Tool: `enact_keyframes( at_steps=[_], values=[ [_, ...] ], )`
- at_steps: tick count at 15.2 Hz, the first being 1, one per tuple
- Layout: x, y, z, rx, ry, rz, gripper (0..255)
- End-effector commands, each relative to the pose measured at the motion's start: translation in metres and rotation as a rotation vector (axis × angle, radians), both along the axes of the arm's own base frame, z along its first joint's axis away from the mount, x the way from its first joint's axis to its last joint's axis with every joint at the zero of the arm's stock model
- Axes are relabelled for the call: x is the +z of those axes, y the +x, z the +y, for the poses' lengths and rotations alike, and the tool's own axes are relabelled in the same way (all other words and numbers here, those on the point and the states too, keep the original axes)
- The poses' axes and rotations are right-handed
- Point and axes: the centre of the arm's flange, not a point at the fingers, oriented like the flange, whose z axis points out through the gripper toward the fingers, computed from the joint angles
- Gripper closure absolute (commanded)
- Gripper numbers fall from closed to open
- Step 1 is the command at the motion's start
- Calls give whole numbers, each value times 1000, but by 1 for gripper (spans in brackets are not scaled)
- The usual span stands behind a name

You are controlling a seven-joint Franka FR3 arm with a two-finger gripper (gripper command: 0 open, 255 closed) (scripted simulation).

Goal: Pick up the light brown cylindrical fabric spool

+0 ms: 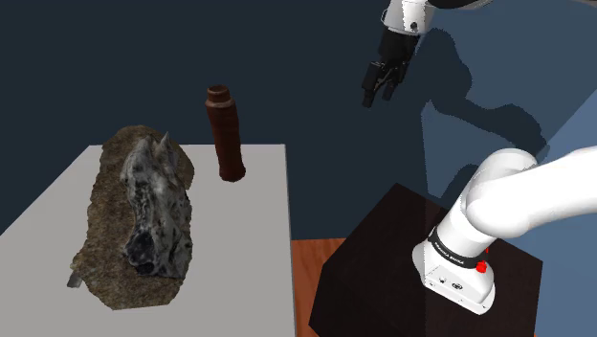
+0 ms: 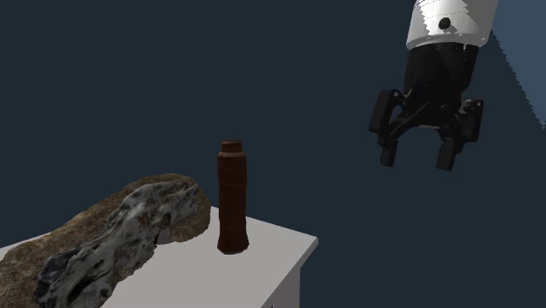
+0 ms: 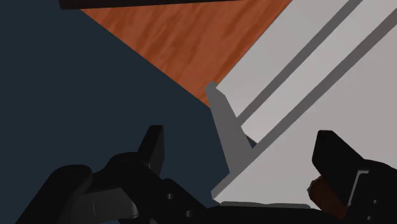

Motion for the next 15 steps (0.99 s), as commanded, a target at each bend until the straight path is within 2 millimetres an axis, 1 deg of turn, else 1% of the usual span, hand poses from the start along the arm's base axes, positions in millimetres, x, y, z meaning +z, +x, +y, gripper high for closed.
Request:
enact_keyframes(
  at_steps=[1,8,15],
  values=[
    [0,0,0,0,0,0,0],
    [6,62,67,-73,-3,-8,0],
    [13,129,129,-145,-5,-17,0]
  ],
)
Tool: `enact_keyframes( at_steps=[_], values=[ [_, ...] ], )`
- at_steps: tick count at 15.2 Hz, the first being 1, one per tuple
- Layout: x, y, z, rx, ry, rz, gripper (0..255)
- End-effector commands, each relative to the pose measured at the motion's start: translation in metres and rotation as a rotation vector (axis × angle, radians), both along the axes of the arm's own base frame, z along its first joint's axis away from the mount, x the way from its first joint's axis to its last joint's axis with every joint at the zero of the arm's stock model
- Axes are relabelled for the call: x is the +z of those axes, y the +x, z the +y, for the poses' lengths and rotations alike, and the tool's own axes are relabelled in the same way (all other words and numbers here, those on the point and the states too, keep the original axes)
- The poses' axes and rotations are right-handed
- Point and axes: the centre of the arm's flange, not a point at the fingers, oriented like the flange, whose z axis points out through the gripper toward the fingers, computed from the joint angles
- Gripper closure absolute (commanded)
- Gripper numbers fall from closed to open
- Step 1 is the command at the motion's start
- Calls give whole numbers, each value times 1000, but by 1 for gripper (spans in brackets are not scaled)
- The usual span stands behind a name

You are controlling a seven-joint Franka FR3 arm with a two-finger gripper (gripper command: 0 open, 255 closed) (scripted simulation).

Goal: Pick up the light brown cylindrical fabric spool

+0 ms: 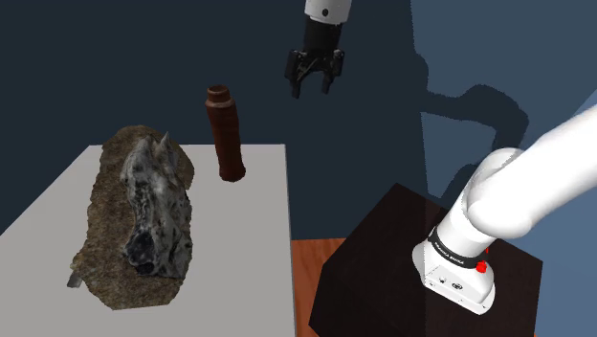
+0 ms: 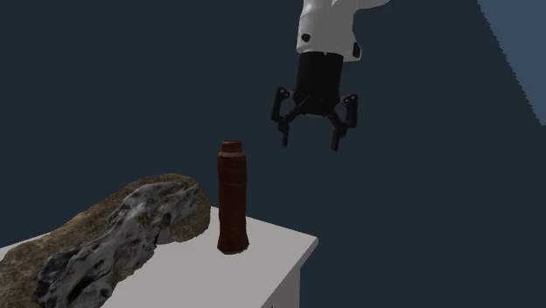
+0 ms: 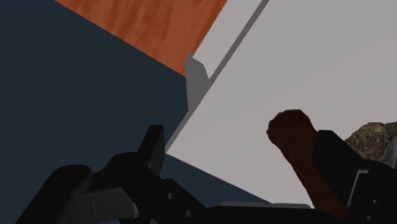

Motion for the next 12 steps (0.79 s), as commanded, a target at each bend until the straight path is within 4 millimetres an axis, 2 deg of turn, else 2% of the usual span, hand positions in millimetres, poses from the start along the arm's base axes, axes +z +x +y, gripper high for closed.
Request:
enact_keyframes(
  at_steps=[1,12],
  values=[
    [-1,20,15,-23,0,-2,0],
    [11,134,101,-137,-4,-16,0]
  ],
)
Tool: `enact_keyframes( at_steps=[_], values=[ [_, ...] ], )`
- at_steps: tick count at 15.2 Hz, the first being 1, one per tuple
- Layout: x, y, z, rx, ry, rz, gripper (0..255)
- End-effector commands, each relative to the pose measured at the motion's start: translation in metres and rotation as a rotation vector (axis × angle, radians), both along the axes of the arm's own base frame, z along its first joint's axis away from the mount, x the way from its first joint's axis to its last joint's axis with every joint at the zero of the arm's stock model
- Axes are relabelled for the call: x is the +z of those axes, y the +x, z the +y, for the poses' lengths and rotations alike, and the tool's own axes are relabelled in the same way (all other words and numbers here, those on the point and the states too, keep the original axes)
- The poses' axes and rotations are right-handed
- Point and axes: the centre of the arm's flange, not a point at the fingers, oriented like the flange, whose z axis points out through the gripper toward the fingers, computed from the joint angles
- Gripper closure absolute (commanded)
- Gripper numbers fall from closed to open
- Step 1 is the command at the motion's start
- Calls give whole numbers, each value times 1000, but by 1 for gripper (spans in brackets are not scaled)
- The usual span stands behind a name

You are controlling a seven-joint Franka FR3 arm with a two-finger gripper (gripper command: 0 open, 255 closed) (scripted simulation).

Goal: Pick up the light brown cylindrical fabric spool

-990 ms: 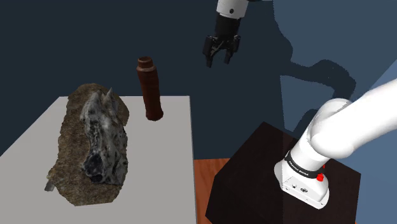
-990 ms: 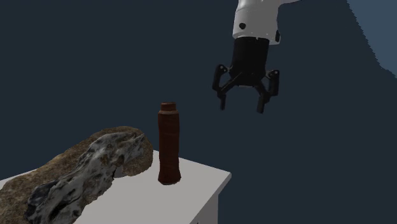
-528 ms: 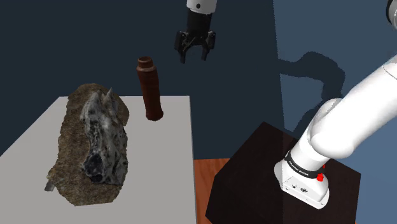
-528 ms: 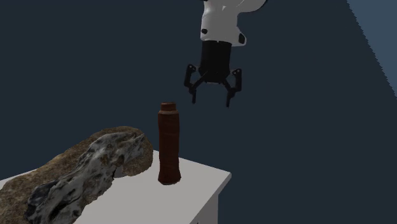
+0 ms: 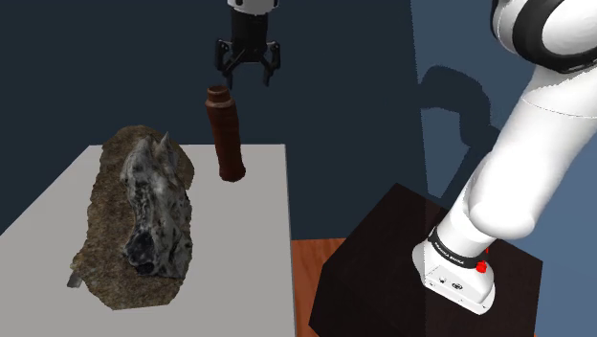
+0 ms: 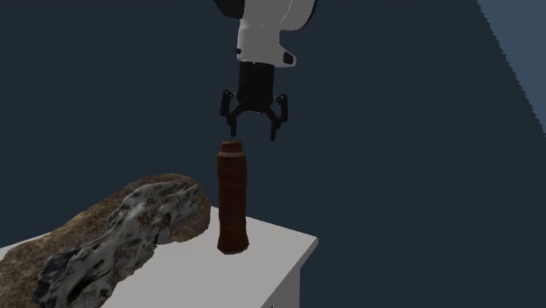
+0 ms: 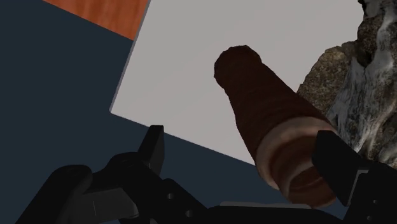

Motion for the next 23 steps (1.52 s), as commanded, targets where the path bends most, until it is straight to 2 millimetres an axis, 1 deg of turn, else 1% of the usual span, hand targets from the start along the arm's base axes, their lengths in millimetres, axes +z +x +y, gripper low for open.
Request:
enact_keyframes(
  at_steps=[1,5,6,12,13,15,16,23],
  values=[
    [4,22,13,-24,0,-3,0],
    [9,67,41,-65,-2,-8,0],
    [9,71,43,-70,-2,-8,0],
    [-22,71,43,-69,-2,-8,0],
    [-31,71,43,-69,-2,-8,0],
    [-31,71,43,-70,-2,-8,0],
    [-30,70,44,-70,-2,-8,255],
    [-31,69,45,-70,-2,-8,255]
  ],
)
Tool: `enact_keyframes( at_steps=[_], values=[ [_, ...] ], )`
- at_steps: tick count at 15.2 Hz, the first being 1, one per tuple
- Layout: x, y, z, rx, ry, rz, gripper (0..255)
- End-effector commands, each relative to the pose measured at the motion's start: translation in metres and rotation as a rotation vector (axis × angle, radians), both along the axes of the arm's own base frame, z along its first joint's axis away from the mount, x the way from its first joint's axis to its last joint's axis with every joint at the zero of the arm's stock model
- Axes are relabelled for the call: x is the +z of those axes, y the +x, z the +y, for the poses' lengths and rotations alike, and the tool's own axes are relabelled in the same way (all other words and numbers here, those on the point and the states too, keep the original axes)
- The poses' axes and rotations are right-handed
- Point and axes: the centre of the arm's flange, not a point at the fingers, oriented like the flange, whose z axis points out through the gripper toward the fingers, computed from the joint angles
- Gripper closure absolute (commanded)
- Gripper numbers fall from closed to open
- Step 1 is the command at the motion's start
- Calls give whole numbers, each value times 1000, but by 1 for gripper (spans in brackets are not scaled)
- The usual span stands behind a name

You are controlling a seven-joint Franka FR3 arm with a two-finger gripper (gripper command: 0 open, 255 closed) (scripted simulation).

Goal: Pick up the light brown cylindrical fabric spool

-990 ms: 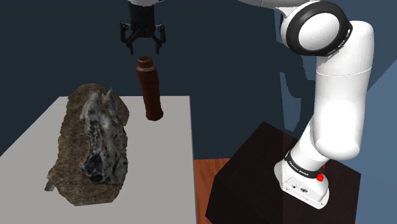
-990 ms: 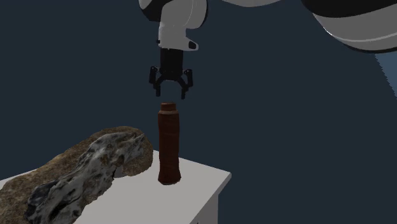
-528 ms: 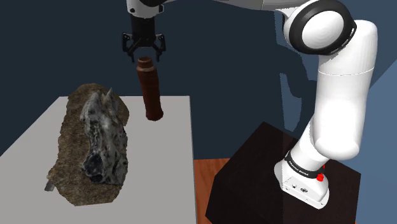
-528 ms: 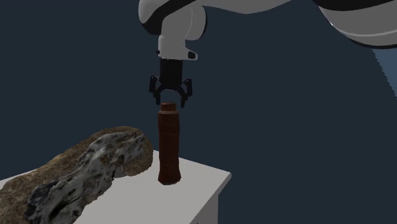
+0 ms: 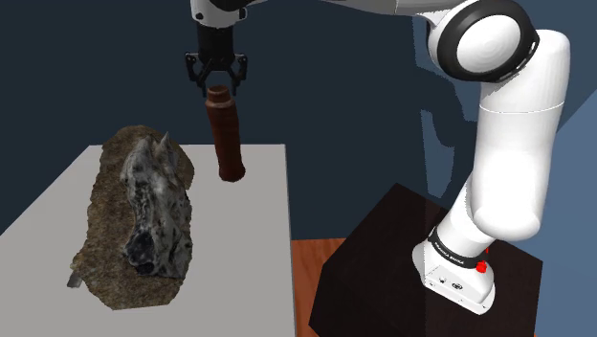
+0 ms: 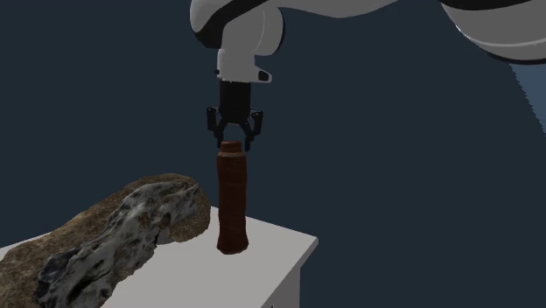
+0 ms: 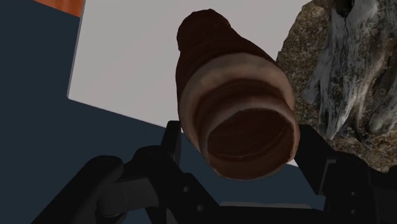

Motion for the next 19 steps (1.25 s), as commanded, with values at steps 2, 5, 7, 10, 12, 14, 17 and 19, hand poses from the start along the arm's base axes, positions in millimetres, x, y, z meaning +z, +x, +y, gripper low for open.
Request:
enact_keyframes(
  at_steps=[2,5,7,10,12,14,17,19],
  values=[
    [-2,2,-1,1,0,3,255],
    [14,2,-1,1,0,3,255],
    [25,2,-1,1,0,3,255],
    [40,2,-1,1,0,3,255],
    [51,2,-1,1,0,3,255],
    [62,2,-1,1,0,3,255],
    [77,2,-1,1,0,3,255],
    [78,2,-1,1,0,3,255]
  ],
)
